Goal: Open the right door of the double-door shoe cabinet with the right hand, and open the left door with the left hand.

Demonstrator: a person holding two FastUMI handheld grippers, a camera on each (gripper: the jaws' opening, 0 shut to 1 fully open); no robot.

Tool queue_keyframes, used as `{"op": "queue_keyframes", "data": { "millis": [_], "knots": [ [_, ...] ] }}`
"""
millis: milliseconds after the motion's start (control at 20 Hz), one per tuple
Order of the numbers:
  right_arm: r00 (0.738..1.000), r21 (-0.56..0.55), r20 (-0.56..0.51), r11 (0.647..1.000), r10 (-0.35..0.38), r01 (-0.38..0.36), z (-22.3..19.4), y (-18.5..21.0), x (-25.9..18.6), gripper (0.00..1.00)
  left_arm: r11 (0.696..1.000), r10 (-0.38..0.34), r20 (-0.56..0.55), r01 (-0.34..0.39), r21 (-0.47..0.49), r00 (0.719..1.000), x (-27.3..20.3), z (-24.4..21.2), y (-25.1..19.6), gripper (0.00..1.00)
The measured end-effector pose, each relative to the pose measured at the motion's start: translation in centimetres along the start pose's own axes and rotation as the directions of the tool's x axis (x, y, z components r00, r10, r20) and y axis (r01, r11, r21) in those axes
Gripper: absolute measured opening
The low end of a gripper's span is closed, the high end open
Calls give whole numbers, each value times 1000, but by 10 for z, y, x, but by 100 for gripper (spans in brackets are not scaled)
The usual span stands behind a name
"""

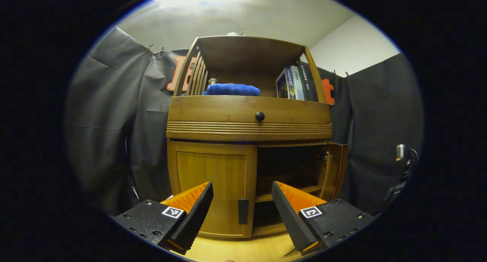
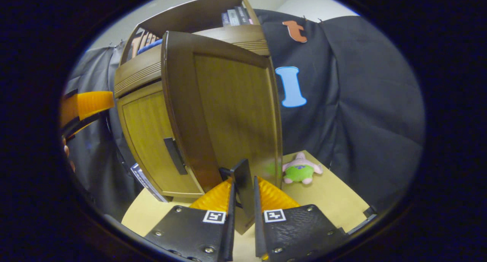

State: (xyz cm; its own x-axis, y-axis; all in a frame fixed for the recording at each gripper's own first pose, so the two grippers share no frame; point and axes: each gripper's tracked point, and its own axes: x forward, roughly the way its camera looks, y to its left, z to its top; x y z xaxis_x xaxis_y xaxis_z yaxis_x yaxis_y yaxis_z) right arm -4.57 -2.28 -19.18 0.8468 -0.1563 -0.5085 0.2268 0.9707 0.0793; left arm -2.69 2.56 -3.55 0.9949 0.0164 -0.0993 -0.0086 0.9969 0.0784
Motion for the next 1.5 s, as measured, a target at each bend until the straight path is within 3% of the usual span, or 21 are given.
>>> {"op": "queue_keyframes", "data": {
  "millis": [250,400,450,650,1050,1100,1500],
  "knots": [
    [998,2,12,998,-56,56,5,-46,-14,22,1000,-13,-14,13,-23,1000,1,-6,-18,92],
    [994,-2,29,994,-107,107,8,-73,-19,24,999,-25,-30,24,-35,999,2,-12,-29,95],
    [992,-8,39,993,-118,118,13,-81,-23,13,999,-29,-33,28,-37,999,2,-13,-32,92],
    [985,-20,81,988,-153,155,27,-107,-30,13,999,-37,-38,36,-41,999,5,-15,-41,95],
    [962,-23,130,969,-240,245,41,-145,-43,12,999,-35,-60,33,-25,998,20,-29,-46,92],
    [957,-23,138,965,-254,260,43,-152,-46,13,999,-29,-64,28,-21,997,23,-32,-44,95],
    [937,-4,232,964,-259,267,82,-146,-70,13,1000,-1,-111,3,17,994,57,-63,-33,90]
  ]
}}
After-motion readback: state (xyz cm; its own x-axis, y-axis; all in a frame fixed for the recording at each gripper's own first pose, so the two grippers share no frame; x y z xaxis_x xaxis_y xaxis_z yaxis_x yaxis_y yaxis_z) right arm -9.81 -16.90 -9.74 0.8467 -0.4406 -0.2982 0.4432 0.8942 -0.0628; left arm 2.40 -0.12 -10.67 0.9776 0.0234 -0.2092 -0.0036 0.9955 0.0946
